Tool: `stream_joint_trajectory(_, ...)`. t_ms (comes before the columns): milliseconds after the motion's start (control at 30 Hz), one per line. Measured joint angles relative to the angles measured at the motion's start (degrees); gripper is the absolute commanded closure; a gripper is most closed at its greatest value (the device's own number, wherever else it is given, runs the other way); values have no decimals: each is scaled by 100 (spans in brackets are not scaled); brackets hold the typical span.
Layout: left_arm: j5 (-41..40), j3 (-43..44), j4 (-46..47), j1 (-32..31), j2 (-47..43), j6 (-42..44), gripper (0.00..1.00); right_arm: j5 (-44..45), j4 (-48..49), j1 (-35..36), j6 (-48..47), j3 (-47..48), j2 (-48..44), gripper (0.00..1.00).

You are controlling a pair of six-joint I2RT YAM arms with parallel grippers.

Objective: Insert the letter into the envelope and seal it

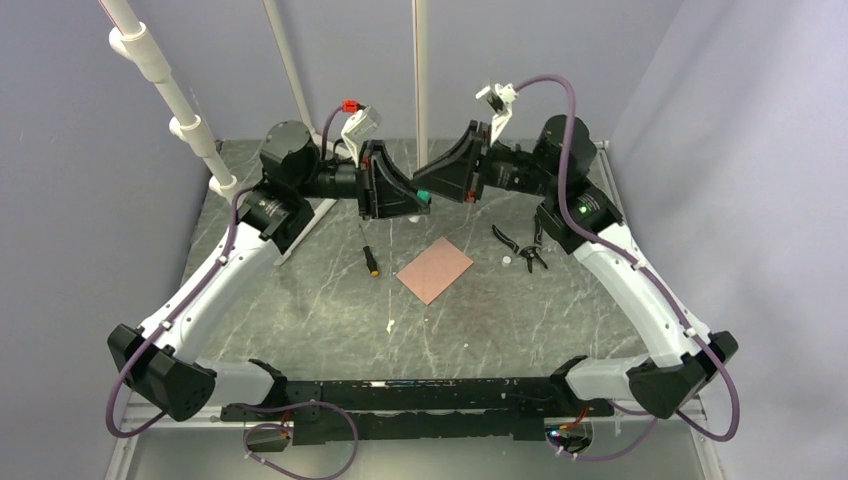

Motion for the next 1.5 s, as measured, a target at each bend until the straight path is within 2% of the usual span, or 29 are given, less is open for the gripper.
stream_joint_trajectory(133,1029,-39,1016,-50,76,-750,97,-1038,466,13,-420,-127,-273,100)
stream_joint_trajectory(200,1322,-46,1482,-101,90,-1082,97,-1318,544,35,-542,-55,-304,56)
stream_joint_trajectory(233,1375,-42,1591,-111,90,-1137,98,-1331,549,61,-540,-22,-304,39)
stream_joint_trajectory(267,1368,-31,1602,-111,87,-1137,97,-1283,531,85,-509,11,-306,26)
stream_joint_trajectory(300,1309,13,1530,-105,85,-1095,97,-1169,448,98,-498,24,-319,19)
stream_joint_trajectory(367,1043,79,1316,-74,76,-920,98,-629,269,96,-426,24,-376,15)
stream_joint_trajectory(467,160,96,846,-50,-26,-599,97,682,42,85,-201,-197,-627,13)
stream_joint_trajectory(567,-868,42,625,-50,-153,-483,97,1598,46,74,13,-772,-1049,13)
stream_joint_trajectory(667,-1797,-57,542,-48,-284,-527,98,2157,42,116,98,-1279,-1320,15)
stream_joint_trajectory(800,-2616,-136,599,-44,-337,-785,98,2736,-20,341,15,-1357,-1145,18)
stream_joint_trajectory(1067,-3182,-208,579,-44,-339,-1381,98,3486,-280,994,-509,-968,-437,22)
stream_joint_trajectory(1267,-3257,-208,579,-44,-339,-1646,98,3786,-221,1123,-654,-579,-144,39)
stream_joint_trajectory(1500,-3329,-243,577,-35,-341,-1794,98,3980,-149,1180,-691,-289,55,49)
